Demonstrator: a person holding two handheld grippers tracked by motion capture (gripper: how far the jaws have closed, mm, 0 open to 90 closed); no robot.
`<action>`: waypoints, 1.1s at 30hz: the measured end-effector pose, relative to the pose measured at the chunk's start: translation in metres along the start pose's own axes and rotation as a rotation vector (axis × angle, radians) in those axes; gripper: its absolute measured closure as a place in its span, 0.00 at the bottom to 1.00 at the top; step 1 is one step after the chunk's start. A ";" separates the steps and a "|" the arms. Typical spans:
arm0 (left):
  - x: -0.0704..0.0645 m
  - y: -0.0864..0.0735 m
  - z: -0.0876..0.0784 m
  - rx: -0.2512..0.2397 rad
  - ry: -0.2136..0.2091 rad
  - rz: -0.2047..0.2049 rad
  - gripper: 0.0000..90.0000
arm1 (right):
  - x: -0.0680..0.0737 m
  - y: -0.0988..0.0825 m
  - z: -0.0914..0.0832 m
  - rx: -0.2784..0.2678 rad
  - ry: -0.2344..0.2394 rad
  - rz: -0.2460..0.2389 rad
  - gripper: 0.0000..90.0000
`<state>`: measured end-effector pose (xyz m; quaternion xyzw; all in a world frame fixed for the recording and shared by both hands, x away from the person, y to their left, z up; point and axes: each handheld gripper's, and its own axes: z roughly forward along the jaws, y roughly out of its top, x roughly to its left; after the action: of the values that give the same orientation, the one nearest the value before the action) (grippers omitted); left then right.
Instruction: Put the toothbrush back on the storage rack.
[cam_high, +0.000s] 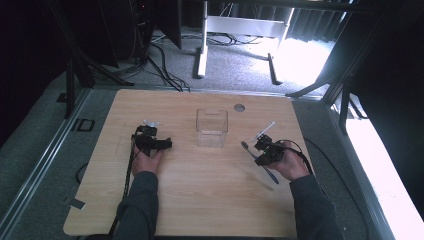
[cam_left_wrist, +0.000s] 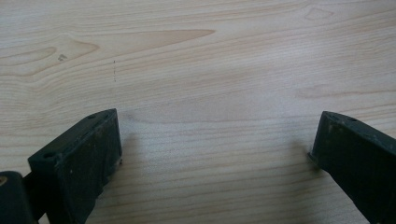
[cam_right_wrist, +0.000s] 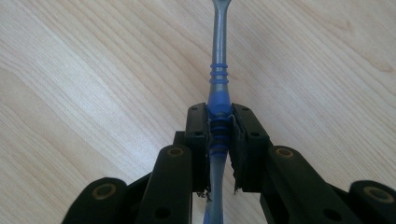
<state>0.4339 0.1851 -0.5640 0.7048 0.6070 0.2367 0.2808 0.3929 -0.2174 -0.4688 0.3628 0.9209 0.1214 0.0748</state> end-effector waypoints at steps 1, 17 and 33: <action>0.000 0.000 0.000 0.000 0.000 0.000 0.02 | 0.000 0.000 0.000 -0.003 -0.002 0.002 0.87; 0.000 0.000 0.000 -0.001 -0.001 0.000 0.02 | -0.005 0.001 -0.005 -0.063 -0.026 0.035 0.87; 0.000 0.000 0.000 -0.001 -0.001 0.001 0.02 | -0.011 0.004 -0.012 -0.142 -0.023 0.066 0.87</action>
<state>0.4335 0.1850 -0.5641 0.7050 0.6065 0.2366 0.2814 0.4006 -0.2239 -0.4561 0.3884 0.8965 0.1847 0.1067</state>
